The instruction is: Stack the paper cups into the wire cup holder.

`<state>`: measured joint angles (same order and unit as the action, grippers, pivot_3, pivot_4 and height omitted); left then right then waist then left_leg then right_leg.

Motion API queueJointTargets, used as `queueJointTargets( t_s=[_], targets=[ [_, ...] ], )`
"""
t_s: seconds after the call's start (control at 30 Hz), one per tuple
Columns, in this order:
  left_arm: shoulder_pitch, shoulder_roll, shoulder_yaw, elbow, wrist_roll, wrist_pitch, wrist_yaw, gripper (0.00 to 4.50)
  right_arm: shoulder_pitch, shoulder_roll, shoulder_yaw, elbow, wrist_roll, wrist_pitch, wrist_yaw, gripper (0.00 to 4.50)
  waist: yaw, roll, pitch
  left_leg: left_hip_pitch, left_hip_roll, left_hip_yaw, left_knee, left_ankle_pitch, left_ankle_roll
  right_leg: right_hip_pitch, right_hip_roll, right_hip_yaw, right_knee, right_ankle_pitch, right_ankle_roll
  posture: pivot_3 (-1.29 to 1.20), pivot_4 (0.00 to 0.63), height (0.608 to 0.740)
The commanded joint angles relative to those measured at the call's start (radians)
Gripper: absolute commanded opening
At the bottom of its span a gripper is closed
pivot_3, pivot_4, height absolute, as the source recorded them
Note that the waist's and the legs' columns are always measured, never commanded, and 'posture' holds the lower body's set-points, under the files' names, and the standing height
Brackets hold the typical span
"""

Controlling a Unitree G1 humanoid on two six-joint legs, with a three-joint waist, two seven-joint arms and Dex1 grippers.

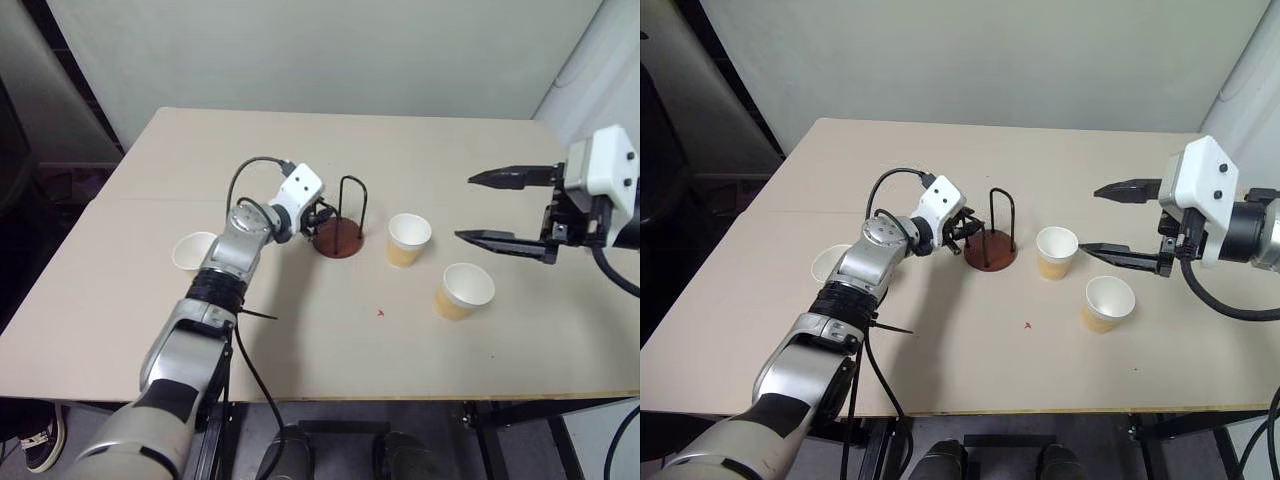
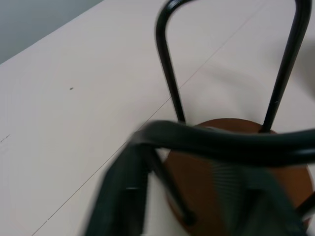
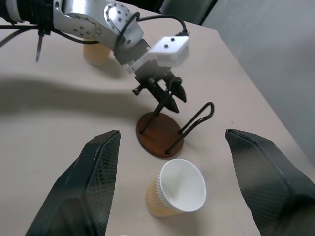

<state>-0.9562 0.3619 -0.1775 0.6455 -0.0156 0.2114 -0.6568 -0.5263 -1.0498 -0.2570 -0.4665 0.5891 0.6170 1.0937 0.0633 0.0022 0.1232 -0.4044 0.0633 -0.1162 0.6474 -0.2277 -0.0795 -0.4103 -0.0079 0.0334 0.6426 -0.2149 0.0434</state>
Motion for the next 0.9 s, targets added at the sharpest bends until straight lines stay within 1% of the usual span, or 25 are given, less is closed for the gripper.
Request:
queueJointTargets(
  t_s=[0.03, 0.07, 0.13, 0.23, 0.33, 0.4, 0.57, 0.63, 0.7, 0.77, 0.9],
  targets=[
    [0.019, 0.034, 0.021, -0.155, -0.042, 0.033, -0.097, 0.36, 0.002, -0.021, -0.032, -0.023, 0.016, -0.011, -0.008, 3.55, 0.0, 0.0, 0.0, 0.0, 0.0, 0.001, 0.0, 0.0, 0.0, 0.0, 0.0, 0.0, 0.0, 0.0, 0.0, 0.0, 0.15, 0.74],
    [0.035, 0.045, 0.016, -0.198, -0.055, 0.052, -0.134, 0.04, 0.006, -0.023, -0.032, -0.023, 0.017, -0.013, -0.005, 3.55, 0.0, 0.0, 0.0, 0.0, 0.0, 0.002, 0.0, 0.0, 0.0, 0.0, 0.0, 0.0, 0.0, 0.0, 0.0, 0.0, 0.15, 0.74],
    [0.065, 0.065, 0.013, -0.277, -0.082, 0.084, -0.197, 0.04, 0.016, -0.031, -0.032, -0.025, 0.023, -0.013, 0.007, 3.55, 0.0, 0.0, 0.0, 0.0, 0.001, 0.009, 0.0, 0.0, 0.001, 0.0, 0.0, 0.002, 0.001, -0.001, 0.001, 0.0, 0.15, 0.74],
    [0.125, 0.125, 0.008, -0.425, -0.138, 0.124, -0.328, 0.04, 0.067, -0.058, -0.045, -0.036, 0.032, -0.019, 0.052, 3.55, 0.0, 0.0, 0.0, 0.0, 0.002, 0.014, 0.001, -0.003, 0.005, 0.0, 0.0, 0.003, 0.001, -0.002, 0.001, 0.0, 0.15, 0.74],
    [0.165, 0.178, 0.015, -0.505, -0.181, 0.15, -0.419, 0.04, 0.092, -0.071, -0.045, -0.039, 0.032, -0.026, 0.058, 3.55, 0.0, 0.0, 0.0, 0.0, 0.002, 0.018, 0.002, -0.003, 0.006, -0.002, 0.0, 0.004, 0.002, -0.004, 0.0, 0.0, 0.15, 0.74],
    [0.182, 0.195, 0.027, -0.547, -0.227, 0.174, -0.468, 0.04, 0.103, -0.07, -0.044, -0.042, 0.033, -0.025, 0.055, 3.55, -0.001, 0.0, 0.0, 0.0, 0.003, 0.019, 0.002, -0.005, 0.008, -0.002, 0.0, 0.005, 0.003, -0.004, 0.0, 0.0, 0.15, 0.74],
    [0.188, 0.15, -0.008, -0.588, -0.285, 0.198, -0.525, 0.04, 0.115, -0.046, -0.013, -0.074, 0.065, 0.008, 0.025, 3.55, 0.001, 0.0, 0.0, 0.0, 0.003, 0.019, 0.004, -0.007, 0.013, -0.002, -0.001, 0.006, 0.004, -0.004, 0.0, 0.0, 0.15, 0.74],
    [0.176, 0.132, -0.023, -0.577, -0.282, 0.198, -0.537, 0.04, 0.115, -0.041, 0.005, -0.081, 0.065, 0.016, 0.013, 3.55, 0.0, 0.0, 0.0, 0.0, 0.003, 0.02, 0.005, -0.008, 0.013, -0.002, -0.001, 0.008, 0.004, -0.004, 0.001, 0.0, 0.15, 0.74],
    [0.151, 0.103, -0.063, -0.524, -0.236, 0.159, -0.53, 0.04, 0.151, -0.051, 0.017, -0.108, 0.066, 0.029, 0.019, 3.55, 0.0, 0.0, 0.0, 0.001, 0.003, 0.022, 0.006, -0.008, 0.014, -0.001, -0.001, 0.01, 0.004, -0.002, 0.003, 0.0, 0.15, 0.74],
    [0.135, 0.072, -0.089, -0.488, -0.22, 0.152, -0.523, 0.04, 0.202, -0.073, 0.01, -0.133, 0.065, 0.036, 0.04, 3.55, 0.002, 0.0, 0.0, 0.001, 0.003, 0.023, 0.008, -0.009, 0.016, -0.001, -0.001, 0.012, 0.003, -0.002, 0.004, 0.0, 0.15, 0.74],
    [0.133, 0.046, -0.124, -0.463, -0.172, 0.131, -0.505, 0.04, 0.226, -0.09, -0.009, -0.146, 0.07, 0.039, 0.036, 3.55, -0.002, 0.001, 0.0, 0.001, 0.002, 0.03, 0.015, -0.012, 0.022, 0.0, 0.0, 0.021, 0.003, -0.001, 0.009, 0.0, 0.15, 0.74]
  ],
)
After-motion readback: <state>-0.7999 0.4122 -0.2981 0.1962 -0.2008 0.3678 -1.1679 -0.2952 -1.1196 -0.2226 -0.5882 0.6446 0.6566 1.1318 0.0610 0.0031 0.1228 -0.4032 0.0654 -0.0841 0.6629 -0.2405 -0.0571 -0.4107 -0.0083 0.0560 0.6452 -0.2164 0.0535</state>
